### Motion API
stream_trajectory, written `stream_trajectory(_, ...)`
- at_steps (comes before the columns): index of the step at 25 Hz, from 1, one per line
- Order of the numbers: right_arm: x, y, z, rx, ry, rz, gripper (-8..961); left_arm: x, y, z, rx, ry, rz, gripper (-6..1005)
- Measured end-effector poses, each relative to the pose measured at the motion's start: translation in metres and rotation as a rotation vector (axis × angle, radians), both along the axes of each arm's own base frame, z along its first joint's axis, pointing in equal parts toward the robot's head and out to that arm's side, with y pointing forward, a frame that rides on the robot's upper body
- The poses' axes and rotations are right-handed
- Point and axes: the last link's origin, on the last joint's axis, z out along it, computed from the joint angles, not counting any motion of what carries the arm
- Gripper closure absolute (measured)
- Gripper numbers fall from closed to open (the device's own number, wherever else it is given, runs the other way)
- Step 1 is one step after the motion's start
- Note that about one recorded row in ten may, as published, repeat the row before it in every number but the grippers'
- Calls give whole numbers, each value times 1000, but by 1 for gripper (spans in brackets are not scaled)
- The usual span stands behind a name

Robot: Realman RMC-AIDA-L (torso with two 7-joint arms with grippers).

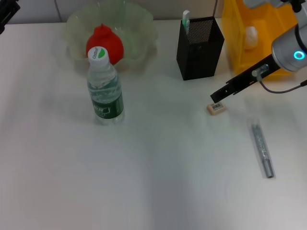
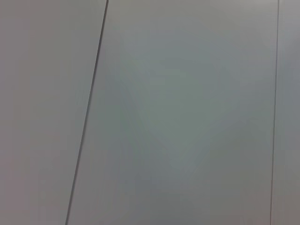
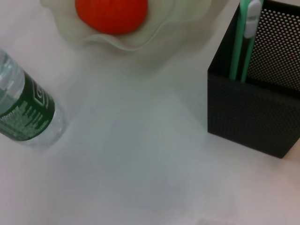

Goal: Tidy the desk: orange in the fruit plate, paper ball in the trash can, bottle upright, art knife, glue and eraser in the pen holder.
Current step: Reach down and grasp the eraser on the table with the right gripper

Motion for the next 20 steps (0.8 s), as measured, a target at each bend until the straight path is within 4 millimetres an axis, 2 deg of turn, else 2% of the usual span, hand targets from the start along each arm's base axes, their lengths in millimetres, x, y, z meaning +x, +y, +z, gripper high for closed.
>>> stream_trajectory(4, 3, 5, -11, -14, -6, -22, 265, -2, -1, 0, 1, 2, 5, 332)
stream_trajectory(10, 8, 9, -25, -30, -65, -15, 264, -3, -2, 0, 1, 2, 10, 332)
stream_trajectory(20, 10, 14, -35, -22, -104, 1, 271, -5, -2, 0, 2, 2, 22, 332)
